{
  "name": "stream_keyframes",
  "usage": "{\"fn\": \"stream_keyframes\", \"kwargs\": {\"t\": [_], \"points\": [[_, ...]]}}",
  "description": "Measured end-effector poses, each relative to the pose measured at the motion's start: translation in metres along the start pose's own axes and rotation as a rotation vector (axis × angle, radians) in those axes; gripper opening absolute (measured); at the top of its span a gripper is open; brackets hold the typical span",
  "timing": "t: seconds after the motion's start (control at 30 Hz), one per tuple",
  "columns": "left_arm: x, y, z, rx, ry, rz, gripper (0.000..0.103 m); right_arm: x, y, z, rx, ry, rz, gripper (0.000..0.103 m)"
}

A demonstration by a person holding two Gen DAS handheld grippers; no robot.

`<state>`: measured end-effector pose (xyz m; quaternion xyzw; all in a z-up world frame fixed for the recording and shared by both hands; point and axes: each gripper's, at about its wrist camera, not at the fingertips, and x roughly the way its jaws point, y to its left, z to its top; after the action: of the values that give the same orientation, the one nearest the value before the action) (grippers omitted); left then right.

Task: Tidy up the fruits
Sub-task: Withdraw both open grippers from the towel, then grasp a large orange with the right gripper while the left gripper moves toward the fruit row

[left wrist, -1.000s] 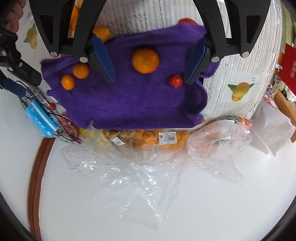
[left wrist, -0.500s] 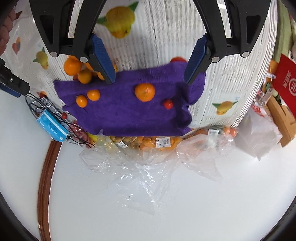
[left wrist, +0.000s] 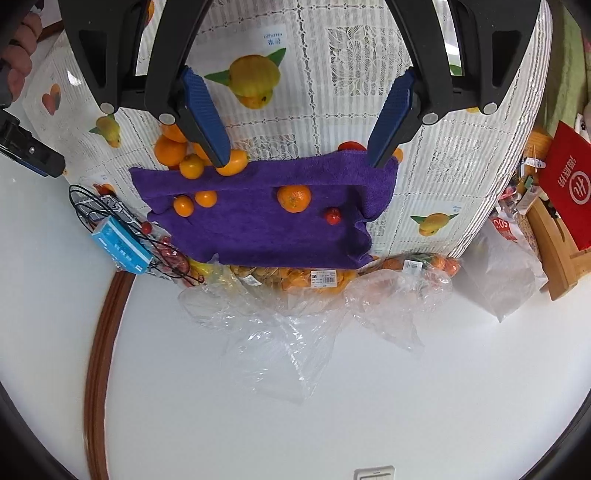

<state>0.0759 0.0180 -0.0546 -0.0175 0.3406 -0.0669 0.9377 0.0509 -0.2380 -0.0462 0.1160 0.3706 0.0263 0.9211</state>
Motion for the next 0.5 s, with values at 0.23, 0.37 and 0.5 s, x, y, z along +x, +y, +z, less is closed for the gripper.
{"fn": "stream_keyframes", "kwargs": {"t": [0.23, 0.37, 0.5], "points": [[0.0, 0.001, -0.006, 0.004, 0.005, -0.004, 0.076, -0.002, 0.0, -0.006, -0.005, -0.025, -0.036, 0.089], [0.006, 0.005, -0.009, -0.007, 0.016, -0.017, 0.075, 0.002, 0.007, -0.007, -0.068, -0.044, -0.1, 0.089], [0.011, 0.006, -0.012, 0.002, 0.017, -0.022, 0.075, 0.006, 0.01, -0.009, -0.086, -0.067, -0.119, 0.089]]}}
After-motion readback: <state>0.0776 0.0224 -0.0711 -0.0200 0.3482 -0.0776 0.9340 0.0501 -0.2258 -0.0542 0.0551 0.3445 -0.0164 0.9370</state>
